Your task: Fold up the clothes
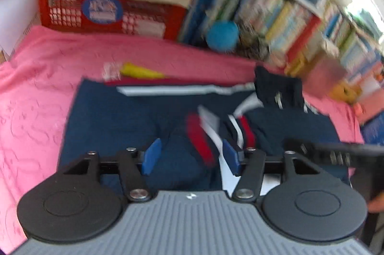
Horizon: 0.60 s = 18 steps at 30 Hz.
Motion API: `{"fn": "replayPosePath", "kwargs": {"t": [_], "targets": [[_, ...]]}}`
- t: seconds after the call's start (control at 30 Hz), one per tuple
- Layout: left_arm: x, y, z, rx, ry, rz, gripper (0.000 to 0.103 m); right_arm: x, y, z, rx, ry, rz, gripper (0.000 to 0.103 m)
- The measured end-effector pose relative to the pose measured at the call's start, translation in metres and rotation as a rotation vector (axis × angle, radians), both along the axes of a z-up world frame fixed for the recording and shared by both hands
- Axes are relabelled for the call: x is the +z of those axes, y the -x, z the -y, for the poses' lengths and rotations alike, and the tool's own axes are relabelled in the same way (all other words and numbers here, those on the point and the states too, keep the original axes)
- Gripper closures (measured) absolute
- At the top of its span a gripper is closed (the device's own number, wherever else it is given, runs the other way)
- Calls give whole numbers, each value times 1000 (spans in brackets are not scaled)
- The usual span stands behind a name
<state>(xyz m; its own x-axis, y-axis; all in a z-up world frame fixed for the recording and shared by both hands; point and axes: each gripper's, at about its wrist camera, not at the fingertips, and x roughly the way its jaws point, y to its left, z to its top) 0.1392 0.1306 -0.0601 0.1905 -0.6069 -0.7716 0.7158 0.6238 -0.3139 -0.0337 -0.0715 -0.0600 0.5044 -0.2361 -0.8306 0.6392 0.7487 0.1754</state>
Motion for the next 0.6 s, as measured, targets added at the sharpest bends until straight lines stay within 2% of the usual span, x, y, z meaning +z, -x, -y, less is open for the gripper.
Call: {"fn": "replayPosePath", "kwargs": {"t": [0.03,0.1,0.23,0.33,0.4,0.43,0.47,0.5,0.53,0.6], "targets": [[2,4,-5,1,-5,1,41,-4,-1,2,-2,-48,21,9],[7,5,-21,28,-5,4,31,-15,-13,-5,34,-73,18,9],[10,-6,-66,165,-72,46,30,-40,-49,-33,155,-72,-38,9],[9,-20,-95,268,-133,64,30,-59,-70,-49,190,-136,-20,19],[7,-27,-109,320,-166,76,30,-68,-80,-53,169,-179,-13,41],[7,-28,-115,342,-181,85,30,-70,-83,-54,153,-185,-16,44],[7,-29,-119,358,-190,92,30,-66,-85,-56,160,-176,-7,66],[8,-29,-122,368,-194,96,30,-60,-85,-56,172,-175,4,79],[9,-29,-126,378,-195,97,30,-54,-83,-56,175,-161,7,85],[11,-25,-125,379,-193,102,30,-31,-72,-54,188,-86,28,87]]}}
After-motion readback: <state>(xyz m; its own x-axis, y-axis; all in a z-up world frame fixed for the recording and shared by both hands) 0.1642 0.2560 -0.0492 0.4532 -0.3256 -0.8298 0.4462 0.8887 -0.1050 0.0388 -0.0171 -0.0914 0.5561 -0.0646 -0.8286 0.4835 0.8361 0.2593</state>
